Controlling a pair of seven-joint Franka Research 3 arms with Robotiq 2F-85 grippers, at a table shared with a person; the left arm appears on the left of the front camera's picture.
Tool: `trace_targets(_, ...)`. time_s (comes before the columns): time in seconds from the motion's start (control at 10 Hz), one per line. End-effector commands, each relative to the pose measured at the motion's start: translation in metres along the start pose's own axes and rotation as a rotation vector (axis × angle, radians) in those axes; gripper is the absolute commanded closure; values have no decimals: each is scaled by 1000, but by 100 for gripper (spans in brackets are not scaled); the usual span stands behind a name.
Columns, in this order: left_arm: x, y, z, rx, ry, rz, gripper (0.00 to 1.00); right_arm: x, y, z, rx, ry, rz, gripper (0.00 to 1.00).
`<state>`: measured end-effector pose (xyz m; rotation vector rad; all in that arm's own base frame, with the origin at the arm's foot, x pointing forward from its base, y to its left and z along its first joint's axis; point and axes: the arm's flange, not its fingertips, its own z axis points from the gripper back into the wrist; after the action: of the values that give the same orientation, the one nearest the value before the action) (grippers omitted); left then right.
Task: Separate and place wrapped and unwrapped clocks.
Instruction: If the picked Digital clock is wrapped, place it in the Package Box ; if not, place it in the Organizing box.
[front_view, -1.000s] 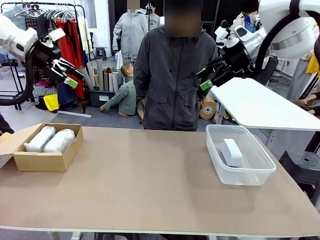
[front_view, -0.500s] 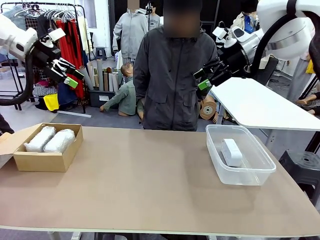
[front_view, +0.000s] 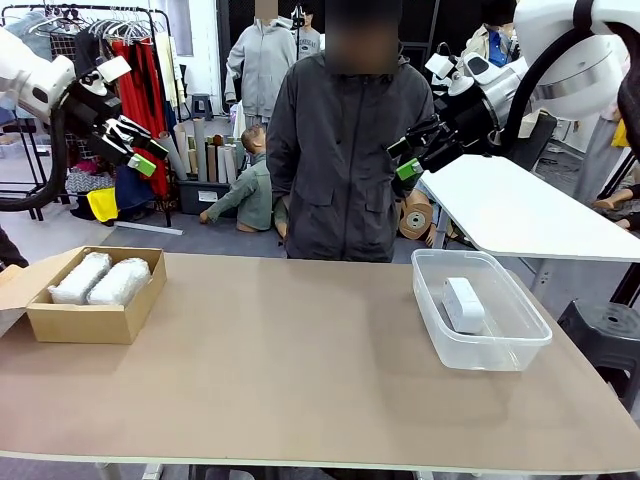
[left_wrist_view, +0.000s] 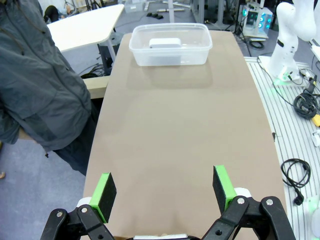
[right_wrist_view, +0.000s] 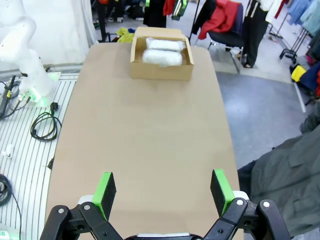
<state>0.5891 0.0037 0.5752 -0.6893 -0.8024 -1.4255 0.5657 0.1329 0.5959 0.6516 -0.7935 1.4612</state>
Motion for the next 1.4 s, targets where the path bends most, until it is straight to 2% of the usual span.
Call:
trace_targets(0.0, 0, -2, 0, 5, 8, -1, 0, 0, 0, -1, -2, -1, -1, 0)
trace_targets(1.3, 0, -2, 0, 5, 8, -1, 0, 0, 0, -1, -2, -1, -1, 0)
